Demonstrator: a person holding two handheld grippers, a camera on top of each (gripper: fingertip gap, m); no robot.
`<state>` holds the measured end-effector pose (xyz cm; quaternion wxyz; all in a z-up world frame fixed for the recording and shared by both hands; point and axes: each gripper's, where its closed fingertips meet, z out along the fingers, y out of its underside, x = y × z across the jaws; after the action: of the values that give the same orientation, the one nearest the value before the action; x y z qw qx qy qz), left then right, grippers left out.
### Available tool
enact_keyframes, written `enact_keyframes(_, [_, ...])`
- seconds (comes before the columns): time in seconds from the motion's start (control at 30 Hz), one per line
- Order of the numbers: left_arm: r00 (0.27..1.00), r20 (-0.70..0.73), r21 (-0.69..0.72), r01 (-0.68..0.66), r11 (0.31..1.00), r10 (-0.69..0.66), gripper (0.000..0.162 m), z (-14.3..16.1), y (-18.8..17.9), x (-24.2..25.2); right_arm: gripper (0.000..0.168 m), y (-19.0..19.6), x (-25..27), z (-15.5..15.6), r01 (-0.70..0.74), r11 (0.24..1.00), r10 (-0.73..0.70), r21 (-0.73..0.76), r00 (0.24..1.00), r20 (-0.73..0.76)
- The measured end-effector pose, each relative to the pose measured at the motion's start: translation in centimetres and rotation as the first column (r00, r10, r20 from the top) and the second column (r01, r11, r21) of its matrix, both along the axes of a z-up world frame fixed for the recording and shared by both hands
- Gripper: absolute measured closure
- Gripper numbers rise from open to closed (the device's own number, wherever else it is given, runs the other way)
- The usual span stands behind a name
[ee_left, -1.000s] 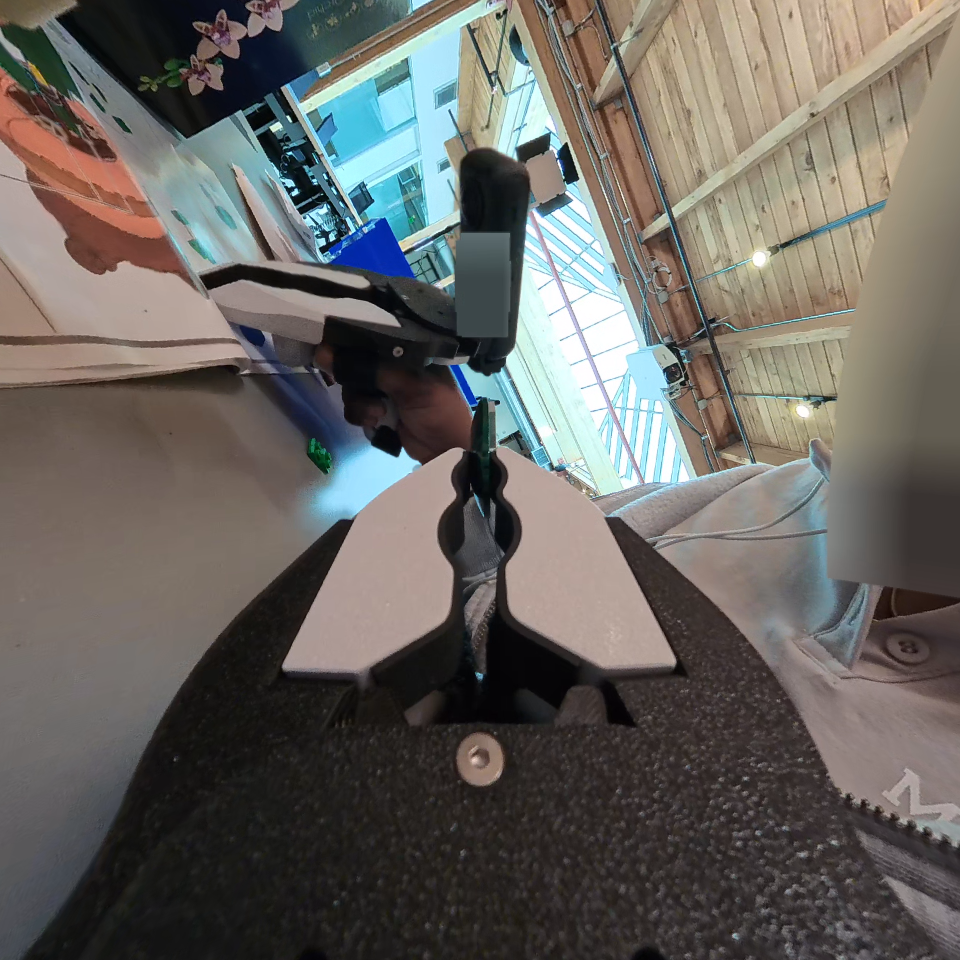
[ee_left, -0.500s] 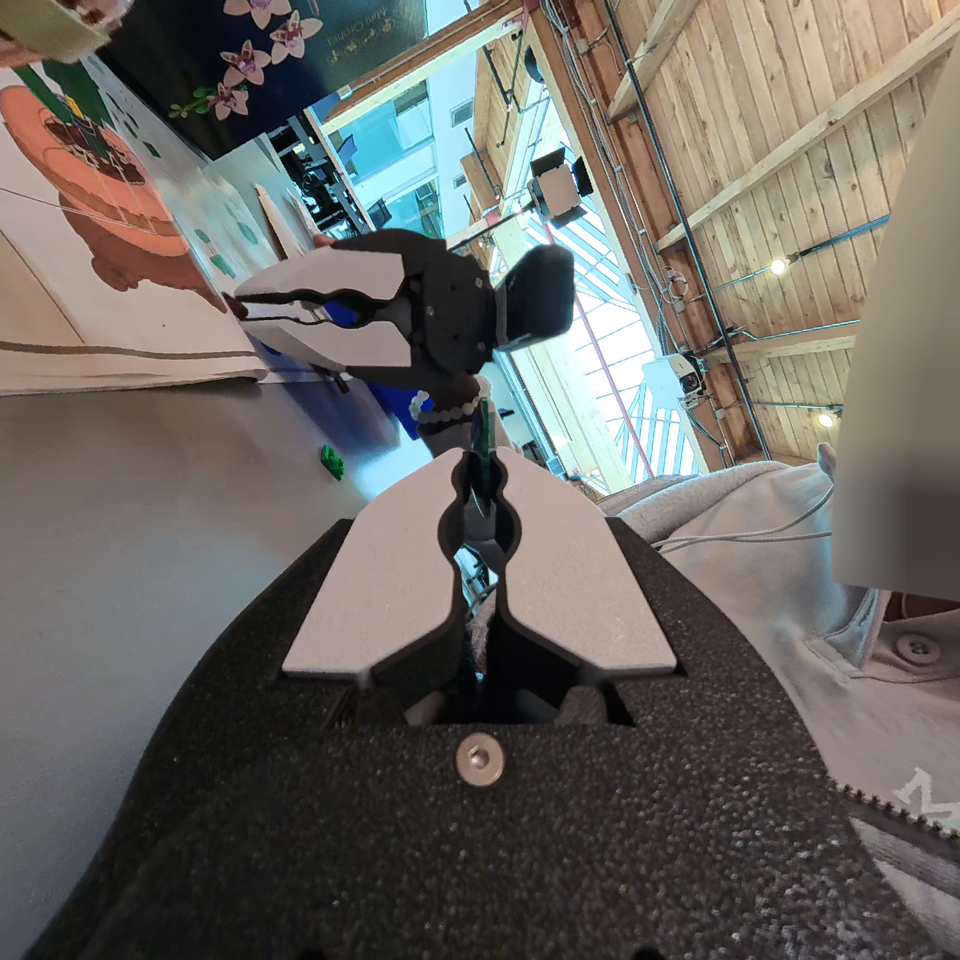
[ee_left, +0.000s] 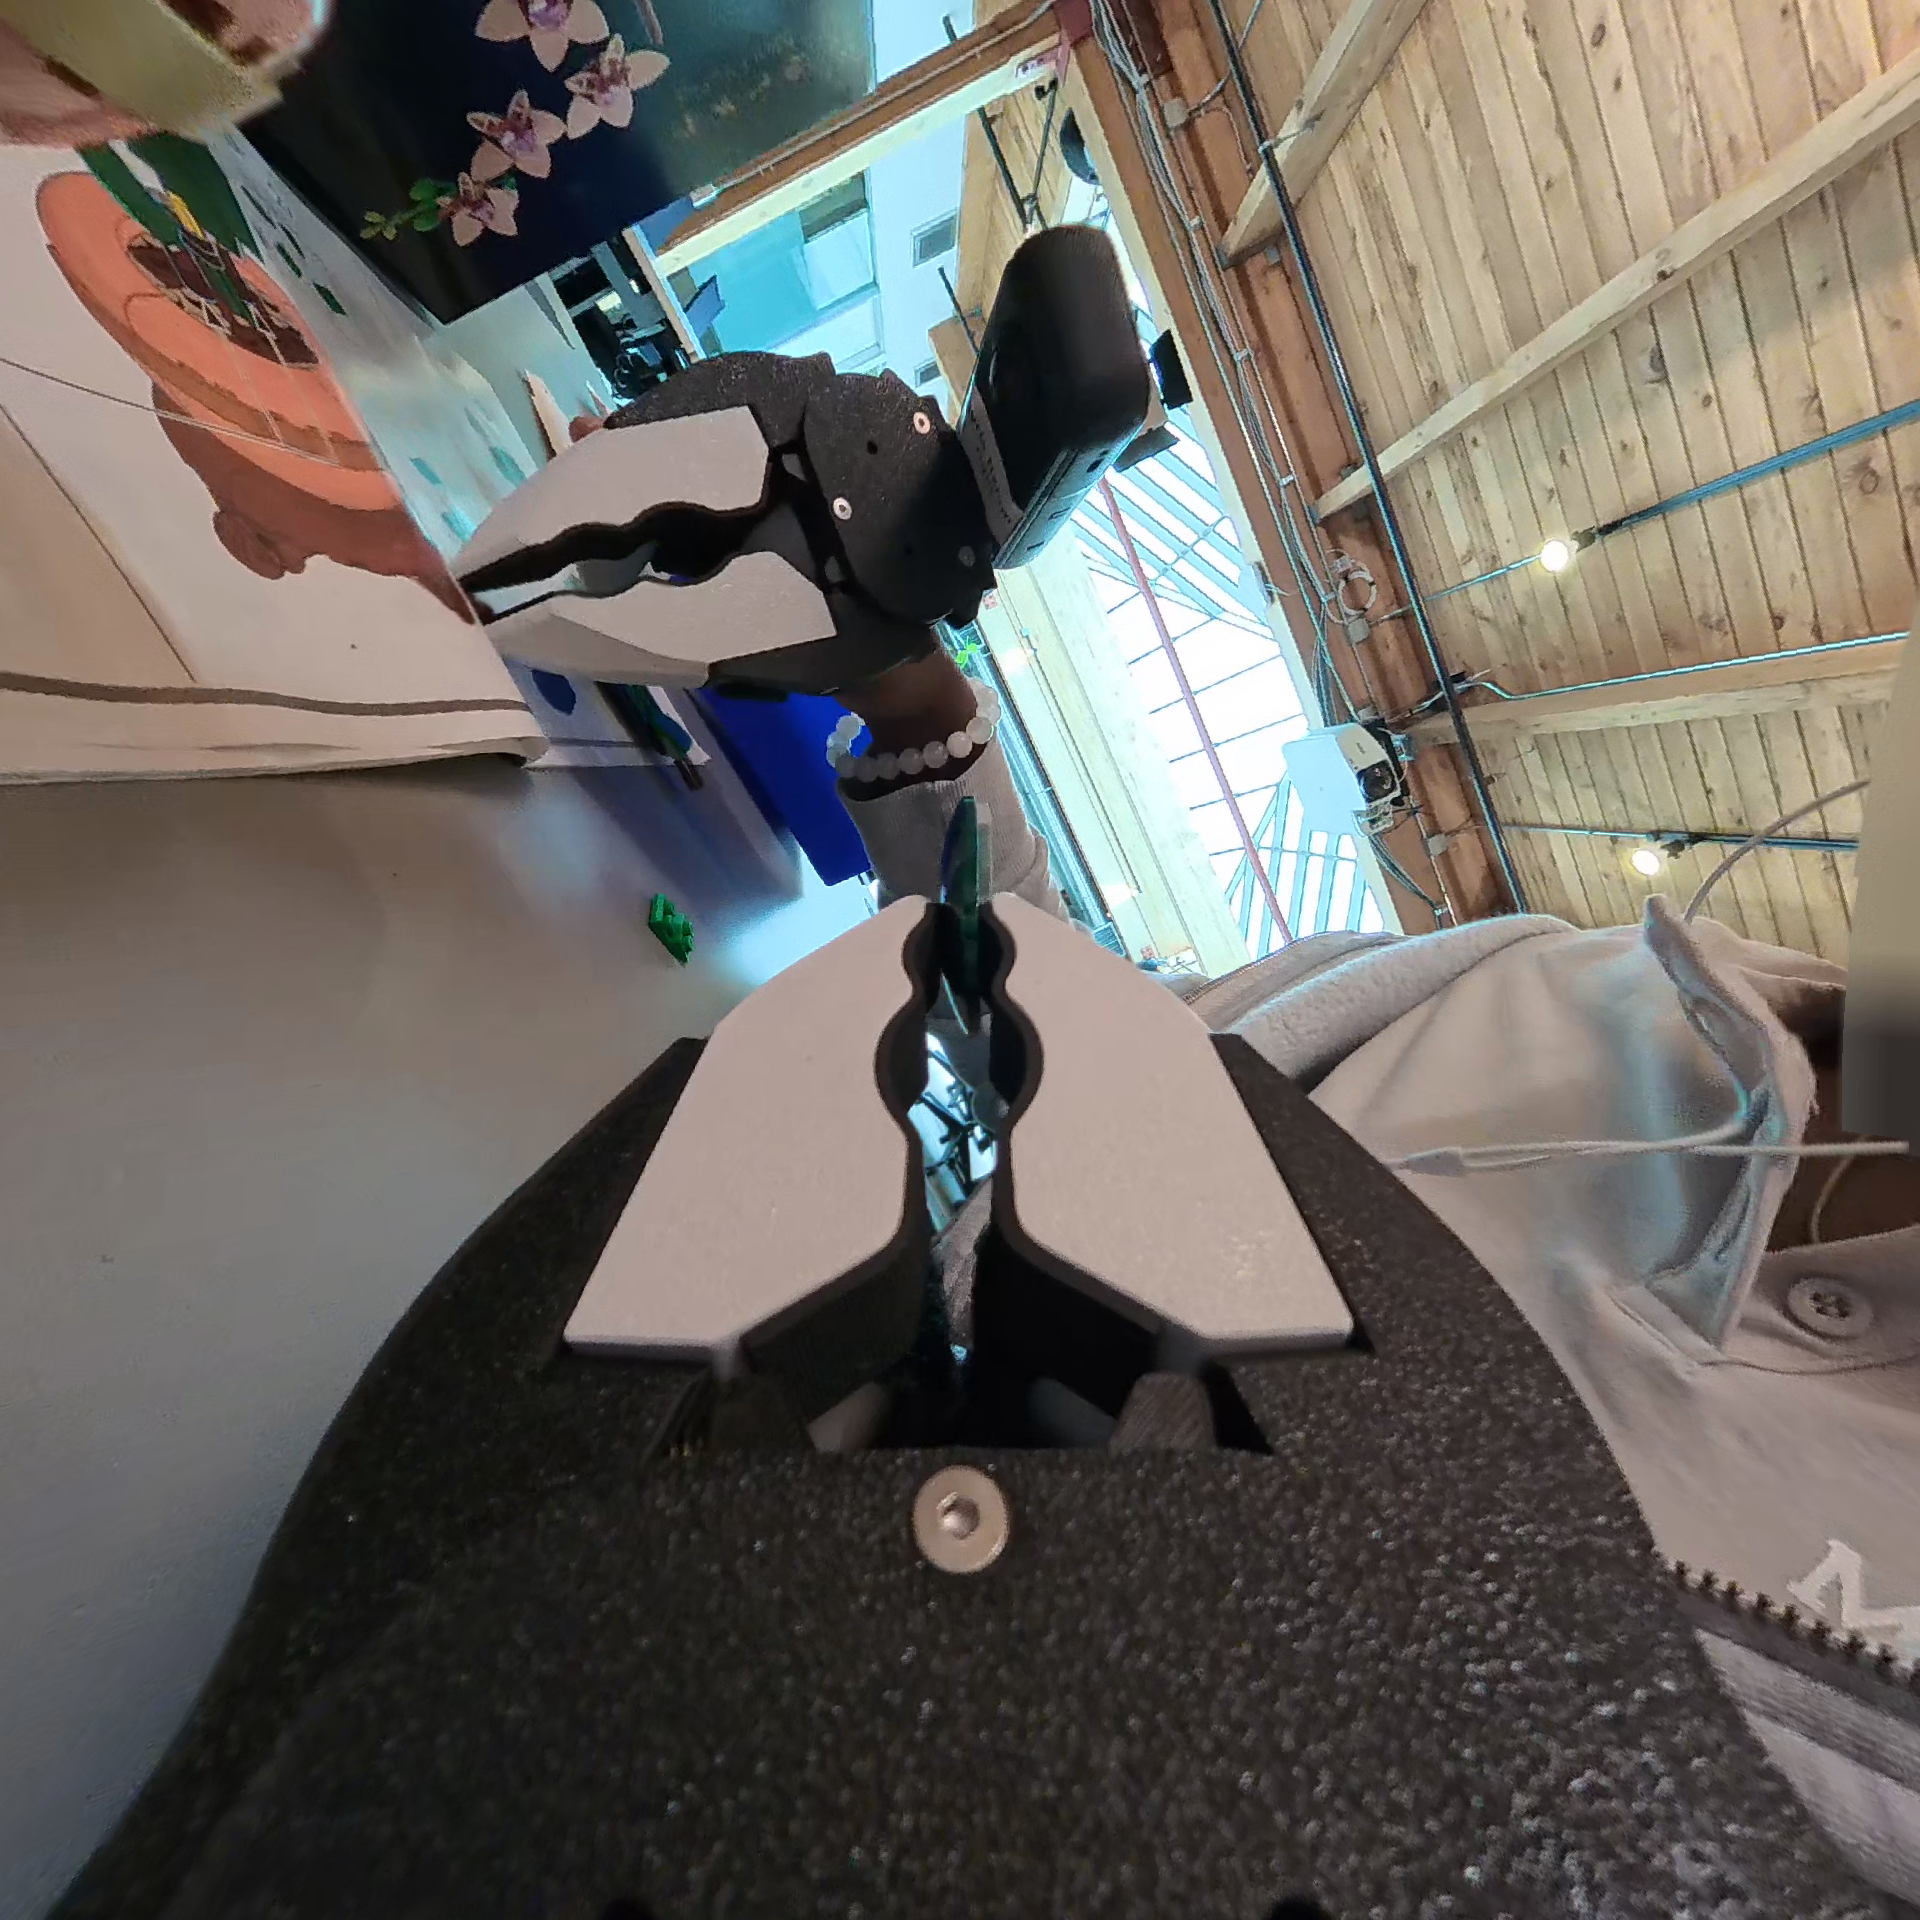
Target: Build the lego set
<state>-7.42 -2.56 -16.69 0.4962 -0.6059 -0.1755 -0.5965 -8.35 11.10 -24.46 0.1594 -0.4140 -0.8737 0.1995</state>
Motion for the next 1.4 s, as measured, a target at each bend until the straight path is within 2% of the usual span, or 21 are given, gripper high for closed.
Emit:
enact_keyframes(0.23, [1.000, -0.008, 0.000, -0.013, 1.000, 0.013, 0.157, -0.1, 0.1, -0.1, 0.162, 0.0, 0.0, 0.0, -0.063, 0.990, 0.069, 0.127, 0.997, -0.043])
enact_keyframes(0.33, [1.000, -0.022, -0.001, -0.012, 1.000, 0.012, 0.157, -0.1, 0.0, 0.0, 0.161, 0.0, -0.1, 0.0, -0.088, 0.976, 0.092, 0.200, 0.996, -0.012])
enact_keyframes(0.6, [0.998, -0.067, 0.015, -0.006, 1.000, 0.007, 0.157, -0.1, -0.1, 0.3, 0.161, -0.1, -0.1, -0.1, -0.131, 0.965, 0.138, 0.229, 0.990, -0.017])
enact_keyframes(0.77, [0.994, -0.114, 0.021, -0.002, 1.000, 0.004, 0.157, -0.2, -0.2, 0.8, 0.161, -0.1, -0.1, -0.1, -0.135, 0.971, 0.142, 0.199, 0.990, -0.024])
enact_keyframes(0.97, [0.989, -0.150, 0.030, 0.004, 1.000, 0.000, 0.157, -0.1, -0.4, 1.1, 0.162, -0.2, -0.1, 0.0, -0.157, 0.976, 0.175, 0.152, 0.978, -0.113])
enact_keyframes(1.2, [0.983, -0.180, 0.033, -0.015, 0.999, 0.020, 0.157, -0.1, -0.4, 1.2, 0.162, 0.0, -0.1, 0.1, -0.098, 0.989, 0.114, 0.112, 0.982, -0.148])
enact_keyframes(1.3, [0.984, -0.173, 0.030, -0.038, 0.999, 0.043, 0.157, -0.1, -0.5, 0.9, 0.160, -0.3, -0.9, 1.9, -0.085, 0.994, 0.097, 0.061, 0.966, -0.238])
enact_keyframes(1.4, [0.981, -0.189, 0.027, -0.051, 0.998, 0.055, 0.157, -0.3, -0.4, 0.8, 0.146, -0.6, -1.1, 4.2, -0.087, 0.996, 0.079, -0.011, 0.949, -0.305])
